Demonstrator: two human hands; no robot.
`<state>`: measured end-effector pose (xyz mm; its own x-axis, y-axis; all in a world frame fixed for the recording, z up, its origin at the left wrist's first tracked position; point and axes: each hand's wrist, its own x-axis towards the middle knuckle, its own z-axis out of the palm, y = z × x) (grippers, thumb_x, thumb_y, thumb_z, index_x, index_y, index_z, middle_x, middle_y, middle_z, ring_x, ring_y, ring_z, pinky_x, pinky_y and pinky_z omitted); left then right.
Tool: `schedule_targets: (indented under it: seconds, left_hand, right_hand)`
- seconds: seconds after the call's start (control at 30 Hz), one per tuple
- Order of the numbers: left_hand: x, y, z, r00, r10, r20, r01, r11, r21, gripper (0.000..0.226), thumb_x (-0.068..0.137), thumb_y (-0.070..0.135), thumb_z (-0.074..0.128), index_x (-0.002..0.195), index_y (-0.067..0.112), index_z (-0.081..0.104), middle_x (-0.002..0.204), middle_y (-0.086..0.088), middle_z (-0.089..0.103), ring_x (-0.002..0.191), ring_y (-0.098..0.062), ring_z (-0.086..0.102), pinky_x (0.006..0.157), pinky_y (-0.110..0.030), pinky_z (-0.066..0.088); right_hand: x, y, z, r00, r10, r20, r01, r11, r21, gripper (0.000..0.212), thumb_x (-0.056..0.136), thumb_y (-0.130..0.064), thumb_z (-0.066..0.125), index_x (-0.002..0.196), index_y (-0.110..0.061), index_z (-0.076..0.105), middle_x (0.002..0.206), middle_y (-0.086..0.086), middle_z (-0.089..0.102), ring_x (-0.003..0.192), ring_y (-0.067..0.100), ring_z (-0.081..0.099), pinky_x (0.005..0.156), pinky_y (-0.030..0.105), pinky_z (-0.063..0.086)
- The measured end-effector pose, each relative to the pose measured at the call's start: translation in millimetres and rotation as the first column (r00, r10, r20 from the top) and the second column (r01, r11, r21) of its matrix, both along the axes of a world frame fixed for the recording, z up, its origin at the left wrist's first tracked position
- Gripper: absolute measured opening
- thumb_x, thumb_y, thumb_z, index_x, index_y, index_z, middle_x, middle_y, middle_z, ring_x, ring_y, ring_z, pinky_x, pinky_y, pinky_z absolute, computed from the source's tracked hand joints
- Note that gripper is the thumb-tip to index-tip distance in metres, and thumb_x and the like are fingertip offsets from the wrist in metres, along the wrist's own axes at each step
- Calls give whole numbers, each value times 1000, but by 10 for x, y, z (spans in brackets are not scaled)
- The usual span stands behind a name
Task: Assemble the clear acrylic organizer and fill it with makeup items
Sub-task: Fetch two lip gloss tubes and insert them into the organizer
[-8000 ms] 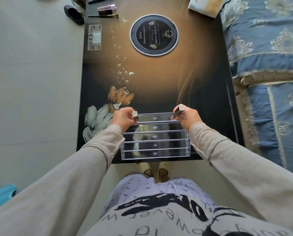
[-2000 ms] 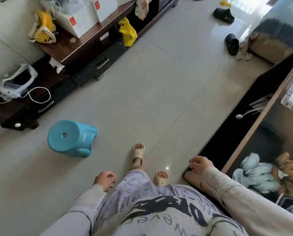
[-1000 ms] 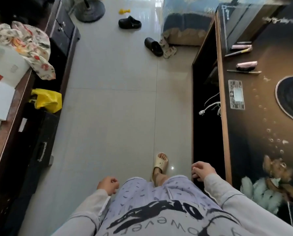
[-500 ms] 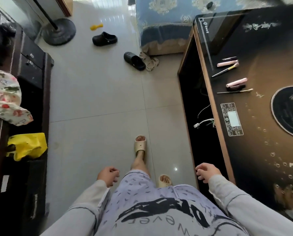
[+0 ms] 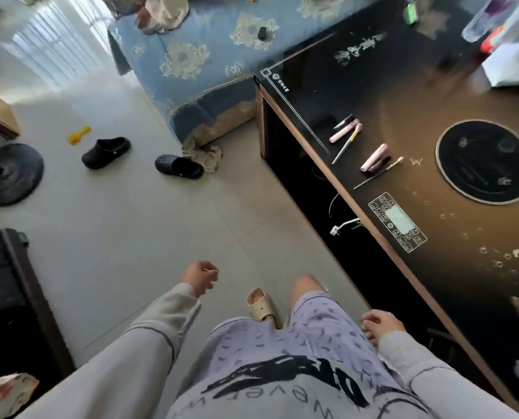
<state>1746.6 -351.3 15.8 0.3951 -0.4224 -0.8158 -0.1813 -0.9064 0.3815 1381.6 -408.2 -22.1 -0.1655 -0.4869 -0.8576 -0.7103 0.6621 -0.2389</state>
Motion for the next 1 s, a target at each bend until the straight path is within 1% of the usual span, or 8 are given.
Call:
schedule_targets:
  seconds: [0.17, 0.3, 0.43, 0.5, 0.6, 0.7, 0.9, 1.0]
  left_hand:
    - [102, -366, -74, 987, -160, -17, 161, 985, 63, 34, 89, -2, 45, 62, 18, 48, 62, 0, 52, 26, 1, 49, 27, -7, 28]
    - [158, -577, -179, 971, -240, -17, 240, 963, 123, 34, 89, -2, 46, 62, 18, 48, 61, 0, 51, 47, -13, 47, 28, -9, 29]
    - [233, -878, -223, 953, -303, -33, 302, 923, 239, 33, 89, -2, 46, 62, 17, 48, 59, -1, 50, 23, 0, 46, 26, -8, 28]
    - [275, -1131, -224, 930, -366, -35, 362, 894, 265, 33, 90, 0, 45, 62, 18, 47, 60, 1, 50, 19, 3, 43, 27, -8, 30]
    - [259, -1593, -215, 917, -400, -7, 390, 890, 235, 33, 89, 0, 46, 62, 19, 48, 60, 2, 51, 24, 1, 47, 27, -9, 30]
    - [172, -2063, -146, 903, -429, 9, 419, 887, 195, 32, 88, 1, 47, 62, 20, 50, 60, 2, 52, 41, -8, 51, 29, -10, 30]
    - [-62, -2913, -158, 821, -571, -3, 566, 814, 131, 34, 87, 3, 47, 59, 22, 50, 58, 3, 53, 43, -9, 48, 34, -14, 30]
    - [-161, -3270, -162, 757, -653, -20, 650, 749, 126, 34, 87, 3, 47, 59, 22, 50, 59, 2, 53, 33, -1, 49, 32, -11, 30]
  right_hand:
    - [255, -262, 16, 995, -100, 4, 100, 995, -13, 29, 89, 7, 42, 66, -8, 51, 57, 8, 50, 48, 18, 44, 43, 19, 38]
    - [450, -672, -30, 986, -159, 54, 159, 987, -2, 33, 87, 10, 40, 62, -9, 49, 56, 7, 48, 46, 17, 39, 26, 7, 30]
    - [547, -1197, -5, 975, -202, 90, 205, 978, -26, 31, 88, 9, 41, 64, -9, 50, 57, 6, 48, 47, 16, 39, 27, 5, 28]
    - [567, -1425, 26, 970, -224, 93, 227, 974, -23, 34, 88, 8, 42, 62, -13, 49, 58, 6, 49, 46, 15, 40, 27, 5, 27]
    - [575, -1722, 88, 965, -239, 106, 242, 970, -24, 25, 87, 7, 41, 70, -8, 52, 58, 5, 50, 46, 14, 40, 28, 9, 26]
    - [567, -1923, 177, 962, -248, 111, 253, 967, -31, 27, 88, 6, 42, 70, -13, 51, 59, 2, 51, 47, 12, 44, 32, 8, 32]
    - [543, -2022, 215, 927, -368, 69, 370, 928, -30, 36, 87, 5, 43, 61, -18, 49, 59, 1, 53, 48, 12, 46, 36, 9, 34]
    - [583, -1979, 205, 911, -409, 46, 410, 912, -12, 24, 87, 1, 45, 72, -13, 56, 65, 3, 58, 50, 11, 48, 45, 12, 35]
